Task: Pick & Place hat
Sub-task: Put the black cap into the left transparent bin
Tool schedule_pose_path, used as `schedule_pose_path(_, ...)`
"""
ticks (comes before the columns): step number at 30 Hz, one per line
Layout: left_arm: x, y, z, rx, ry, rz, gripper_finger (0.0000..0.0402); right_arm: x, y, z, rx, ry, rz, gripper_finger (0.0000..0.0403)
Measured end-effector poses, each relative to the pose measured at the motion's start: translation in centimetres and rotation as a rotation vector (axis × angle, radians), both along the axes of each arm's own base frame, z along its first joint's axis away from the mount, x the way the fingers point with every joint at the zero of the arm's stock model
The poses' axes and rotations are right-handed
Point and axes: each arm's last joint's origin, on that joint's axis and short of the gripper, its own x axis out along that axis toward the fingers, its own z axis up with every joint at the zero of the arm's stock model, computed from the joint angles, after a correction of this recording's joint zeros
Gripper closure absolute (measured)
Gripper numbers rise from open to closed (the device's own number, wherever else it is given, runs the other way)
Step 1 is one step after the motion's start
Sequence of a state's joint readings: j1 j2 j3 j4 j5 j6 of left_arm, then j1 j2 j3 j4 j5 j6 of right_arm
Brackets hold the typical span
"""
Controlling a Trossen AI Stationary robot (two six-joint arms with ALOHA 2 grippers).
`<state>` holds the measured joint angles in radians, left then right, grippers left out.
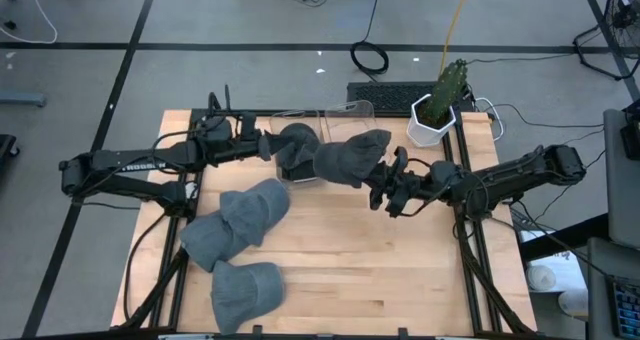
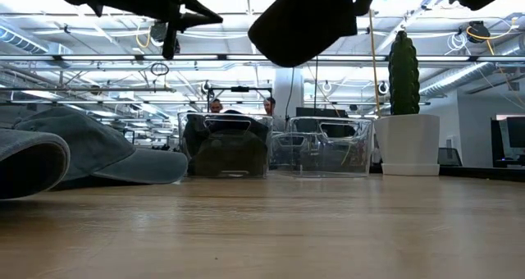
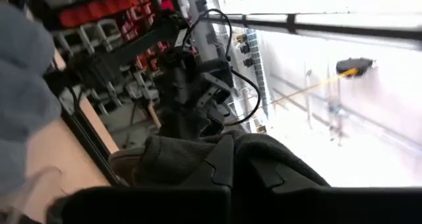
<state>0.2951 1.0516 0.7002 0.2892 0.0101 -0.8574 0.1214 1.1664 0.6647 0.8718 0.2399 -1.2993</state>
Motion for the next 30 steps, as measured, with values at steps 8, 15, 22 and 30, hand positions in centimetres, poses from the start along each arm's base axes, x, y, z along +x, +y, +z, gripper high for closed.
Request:
schedule_pose_path(8, 1.4, 0.2, -1.9, -0.088, 0.081, -0.134, 0.0295, 0.0, 0.3, 0.0, -0.134, 0.018, -0.023, 0.0403)
schedule_pose_path(15, 3.1, 1.0, -2.9, -0.243, 0.000, -0.141, 0.0146, -0.1, 0.4, 0.1, -0.245, 0.009, -0.028, 0.0403)
schedule_pose_path(22, 4.8, 1.6, -3.5, -0.292, -0.111, -0.171, 0.0109, -0.1, 0.6, 0.3, -0.304, -0.003, -0.031, 0.0403)
schedule_pose_path(30, 6.8, 1.0, -3.5, -0.296, -0.198, -0.258, 0.0108, -0.1, 0.7, 0.3, -0.291, -0.012, 0.023, 0.0403)
